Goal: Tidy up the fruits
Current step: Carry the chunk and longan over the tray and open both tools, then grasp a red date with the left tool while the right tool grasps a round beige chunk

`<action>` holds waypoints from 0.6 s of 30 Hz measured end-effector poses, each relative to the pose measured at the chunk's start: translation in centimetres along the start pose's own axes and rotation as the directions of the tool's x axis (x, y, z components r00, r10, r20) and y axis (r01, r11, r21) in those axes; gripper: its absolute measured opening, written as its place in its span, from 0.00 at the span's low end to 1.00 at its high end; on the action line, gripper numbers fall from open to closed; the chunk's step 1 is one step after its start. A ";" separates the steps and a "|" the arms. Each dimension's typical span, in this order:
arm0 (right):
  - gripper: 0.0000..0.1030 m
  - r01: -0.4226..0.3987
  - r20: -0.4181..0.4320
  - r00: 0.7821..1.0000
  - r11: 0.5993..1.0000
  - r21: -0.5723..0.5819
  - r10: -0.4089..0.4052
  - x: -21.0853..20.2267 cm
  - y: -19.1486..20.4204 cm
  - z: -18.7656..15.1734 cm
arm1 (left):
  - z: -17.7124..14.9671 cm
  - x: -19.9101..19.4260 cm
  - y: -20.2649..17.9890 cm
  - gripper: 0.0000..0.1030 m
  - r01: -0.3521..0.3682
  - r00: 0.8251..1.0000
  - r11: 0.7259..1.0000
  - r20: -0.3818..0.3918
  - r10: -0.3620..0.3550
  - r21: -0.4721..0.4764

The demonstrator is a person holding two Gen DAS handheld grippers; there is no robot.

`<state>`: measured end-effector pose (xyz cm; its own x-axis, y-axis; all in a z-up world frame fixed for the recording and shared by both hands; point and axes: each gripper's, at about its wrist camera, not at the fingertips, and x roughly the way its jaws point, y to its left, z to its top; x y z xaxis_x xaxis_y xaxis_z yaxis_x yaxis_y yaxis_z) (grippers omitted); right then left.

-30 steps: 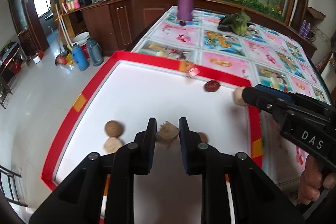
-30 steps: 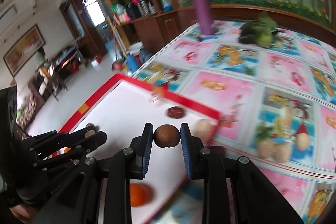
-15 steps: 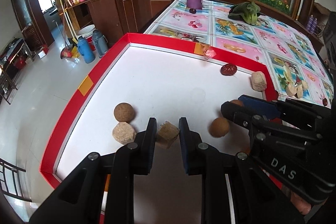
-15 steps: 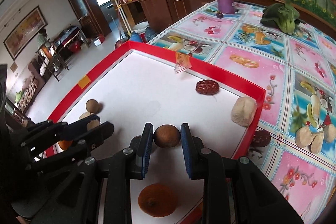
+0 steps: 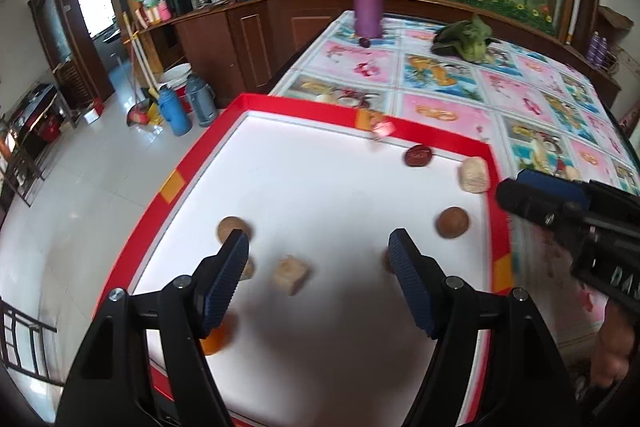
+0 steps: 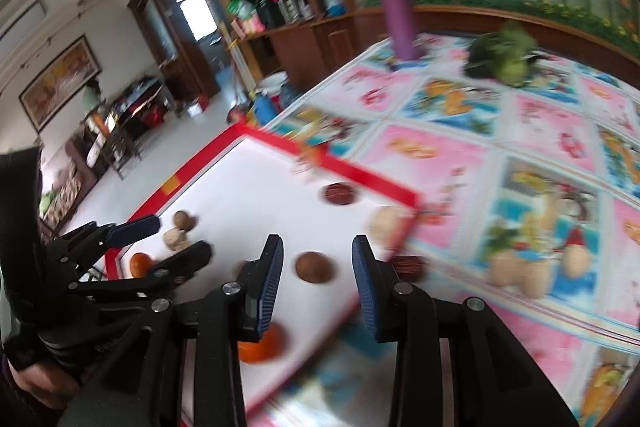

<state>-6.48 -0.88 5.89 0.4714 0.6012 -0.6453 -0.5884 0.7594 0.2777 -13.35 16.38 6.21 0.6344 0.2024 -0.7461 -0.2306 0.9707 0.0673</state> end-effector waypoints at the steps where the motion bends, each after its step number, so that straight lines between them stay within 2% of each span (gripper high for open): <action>1: 0.34 0.025 0.015 1.000 1.000 0.014 -0.025 -0.8 -1.3 -0.3 | 0.1 -0.2 -0.4 0.71 0.011 1.000 1.000 0.004 -0.011 0.008; 5: 0.34 0.092 0.017 0.996 0.993 0.071 -0.093 -2.9 -5.4 -1.6 | -0.1 -1.6 -3.1 0.72 0.140 0.990 0.989 -0.001 -0.140 0.049; 8: 0.34 0.080 -0.005 0.997 0.987 0.141 -0.080 -3.7 -7.8 -2.5 | -0.7 -2.1 -6.1 0.72 0.297 0.954 0.950 -0.061 -0.293 0.093; 11: 0.34 0.057 -0.038 0.998 0.984 0.166 -0.052 -3.6 -8.9 -3.2 | -1.6 -2.3 -9.1 0.72 0.394 0.918 0.908 -0.116 -0.380 0.145; 15: 0.34 -0.012 -0.075 0.997 0.983 0.184 0.026 -2.5 -8.8 -3.1 | -2.7 -1.4 -11.9 0.72 0.463 0.881 0.871 -0.188 -0.434 0.161; 17: 0.34 -0.001 -0.088 0.996 0.984 0.180 0.017 -1.7 -8.7 -2.8 | -3.0 -0.5 -12.2 0.72 0.465 0.877 0.873 -0.211 -0.432 0.145; 18: 0.34 0.004 -0.092 0.996 0.984 0.179 0.013 -1.4 -8.7 -2.7 | -3.0 -0.5 -12.2 0.72 0.462 0.880 0.874 -0.196 -0.432 0.151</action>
<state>-3.76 -9.03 2.49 0.4015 0.5857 -0.7041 -0.4596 0.7938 0.3983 -13.08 4.01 3.79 0.5134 -0.2666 -0.8157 0.2035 0.9612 -0.1861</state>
